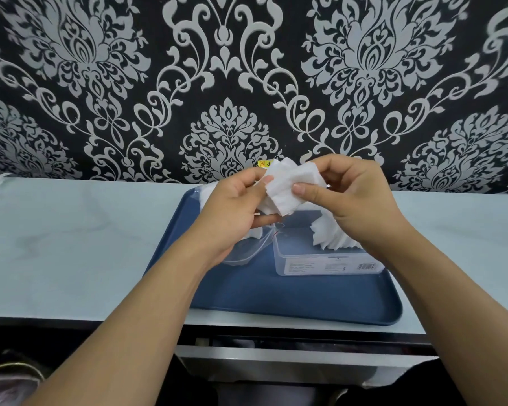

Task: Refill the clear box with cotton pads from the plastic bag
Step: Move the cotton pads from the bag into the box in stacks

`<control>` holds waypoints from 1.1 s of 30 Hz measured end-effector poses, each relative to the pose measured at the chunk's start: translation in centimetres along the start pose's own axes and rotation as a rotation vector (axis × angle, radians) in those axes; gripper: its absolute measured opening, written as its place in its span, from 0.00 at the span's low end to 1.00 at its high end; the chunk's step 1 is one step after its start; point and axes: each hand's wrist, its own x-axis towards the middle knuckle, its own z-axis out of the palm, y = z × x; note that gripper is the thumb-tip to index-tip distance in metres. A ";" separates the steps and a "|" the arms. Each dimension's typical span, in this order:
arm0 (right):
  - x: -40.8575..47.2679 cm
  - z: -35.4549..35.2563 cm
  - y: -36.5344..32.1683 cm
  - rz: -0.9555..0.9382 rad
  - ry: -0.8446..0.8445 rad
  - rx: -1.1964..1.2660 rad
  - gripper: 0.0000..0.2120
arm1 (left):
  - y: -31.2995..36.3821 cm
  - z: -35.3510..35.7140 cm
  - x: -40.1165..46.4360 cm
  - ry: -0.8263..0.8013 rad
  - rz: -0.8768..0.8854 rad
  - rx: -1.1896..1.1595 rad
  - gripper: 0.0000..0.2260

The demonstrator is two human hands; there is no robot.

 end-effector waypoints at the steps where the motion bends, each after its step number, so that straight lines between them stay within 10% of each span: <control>1: 0.0 0.0 0.1 0.000 0.016 -0.016 0.07 | 0.0 0.0 0.0 -0.019 0.002 0.002 0.10; 10: 0.1 -0.1 0.3 0.095 0.028 -0.031 0.25 | 0.2 -0.4 0.1 -0.066 -0.009 -0.028 0.11; 33: -0.2 -0.3 -0.5 0.034 0.012 -0.090 0.08 | 0.6 -0.4 -0.3 -0.202 -0.003 -0.015 0.13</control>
